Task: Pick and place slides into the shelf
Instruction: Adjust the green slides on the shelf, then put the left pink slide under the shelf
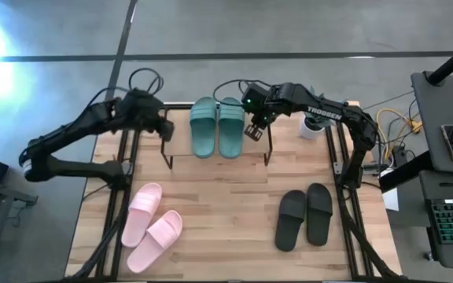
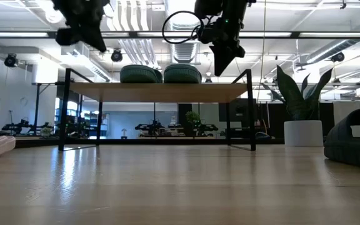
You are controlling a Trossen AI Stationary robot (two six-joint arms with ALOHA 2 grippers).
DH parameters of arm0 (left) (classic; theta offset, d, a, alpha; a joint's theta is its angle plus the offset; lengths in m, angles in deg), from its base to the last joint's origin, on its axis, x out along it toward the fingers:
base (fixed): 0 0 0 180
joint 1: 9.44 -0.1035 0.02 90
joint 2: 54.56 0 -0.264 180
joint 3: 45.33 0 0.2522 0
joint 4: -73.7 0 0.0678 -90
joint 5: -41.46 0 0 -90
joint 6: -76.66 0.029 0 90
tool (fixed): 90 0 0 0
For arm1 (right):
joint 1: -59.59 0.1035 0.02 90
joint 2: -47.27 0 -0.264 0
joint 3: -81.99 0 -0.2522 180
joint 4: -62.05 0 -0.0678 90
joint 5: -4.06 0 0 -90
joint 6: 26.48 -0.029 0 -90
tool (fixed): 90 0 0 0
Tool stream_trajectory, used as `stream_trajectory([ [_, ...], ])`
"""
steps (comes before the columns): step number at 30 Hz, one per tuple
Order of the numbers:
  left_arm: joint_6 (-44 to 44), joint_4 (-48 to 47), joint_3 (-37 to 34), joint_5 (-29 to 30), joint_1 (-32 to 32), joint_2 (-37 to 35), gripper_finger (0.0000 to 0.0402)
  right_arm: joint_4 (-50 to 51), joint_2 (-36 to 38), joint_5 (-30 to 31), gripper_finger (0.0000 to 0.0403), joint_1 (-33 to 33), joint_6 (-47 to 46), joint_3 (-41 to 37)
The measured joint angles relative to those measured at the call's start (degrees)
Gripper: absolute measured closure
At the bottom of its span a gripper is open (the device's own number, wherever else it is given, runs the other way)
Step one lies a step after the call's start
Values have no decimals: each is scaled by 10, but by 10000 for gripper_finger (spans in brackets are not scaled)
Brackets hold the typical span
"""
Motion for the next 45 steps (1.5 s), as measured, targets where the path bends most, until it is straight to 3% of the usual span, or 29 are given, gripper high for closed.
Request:
stream_trajectory([
  [6,50,12,0,-27,-45,48,400,-33,-7,-17,394,2,34,0],
  [20,100,46,1,-35,-49,136,400,-71,-30,-17,394,3,61,-1],
  [33,112,102,2,-35,-60,155,400,-92,-30,-16,394,0,71,-1],
  [39,139,24,11,-27,-63,115,400,-21,-21,-15,394,-2,72,-1],
  [45,190,-70,15,-35,-30,-2,400,39,8,-15,394,4,59,-1],
])
